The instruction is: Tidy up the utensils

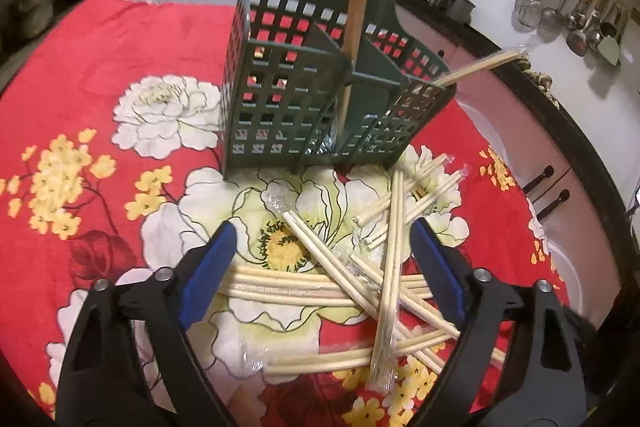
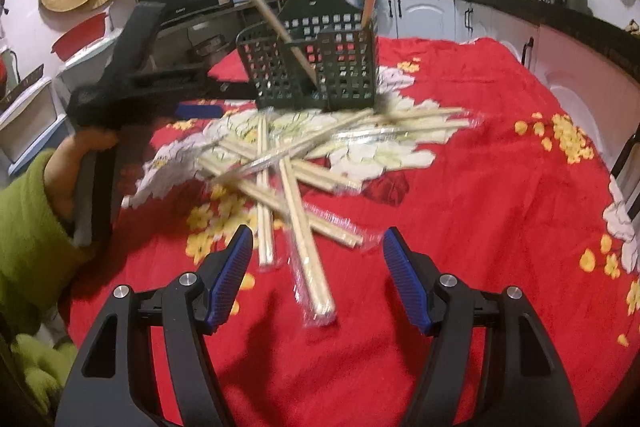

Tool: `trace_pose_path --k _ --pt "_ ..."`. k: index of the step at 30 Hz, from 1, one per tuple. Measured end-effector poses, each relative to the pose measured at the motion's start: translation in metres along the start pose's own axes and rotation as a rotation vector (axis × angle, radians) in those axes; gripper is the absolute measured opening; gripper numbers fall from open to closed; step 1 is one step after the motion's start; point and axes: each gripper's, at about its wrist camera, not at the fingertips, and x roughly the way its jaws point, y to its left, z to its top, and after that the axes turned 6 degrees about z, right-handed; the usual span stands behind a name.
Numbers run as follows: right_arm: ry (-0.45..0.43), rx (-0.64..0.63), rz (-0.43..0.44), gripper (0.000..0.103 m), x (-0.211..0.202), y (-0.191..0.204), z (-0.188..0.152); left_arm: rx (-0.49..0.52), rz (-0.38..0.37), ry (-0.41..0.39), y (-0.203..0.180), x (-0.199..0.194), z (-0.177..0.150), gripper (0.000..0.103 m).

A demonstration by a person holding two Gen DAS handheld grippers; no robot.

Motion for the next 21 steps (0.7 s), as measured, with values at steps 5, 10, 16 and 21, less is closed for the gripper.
trace_pose_path --k 5,10,16,21 --pt "0.023 0.018 0.005 0.065 0.003 0.000 -0.012 -0.026 -0.010 0.043 0.005 0.016 0.007 0.066" --pt "0.034 0.031 -0.002 0.053 0.004 -0.002 -0.018 -0.045 -0.001 0.056 0.011 0.026 0.013 0.065" --pt "0.043 0.047 0.021 0.028 0.004 -0.005 -0.023 -0.063 0.003 0.074 0.016 0.037 0.014 0.062" --pt "0.048 0.062 0.028 0.022 0.000 -0.008 -0.025 -0.079 0.007 0.074 0.021 0.042 0.015 0.053"
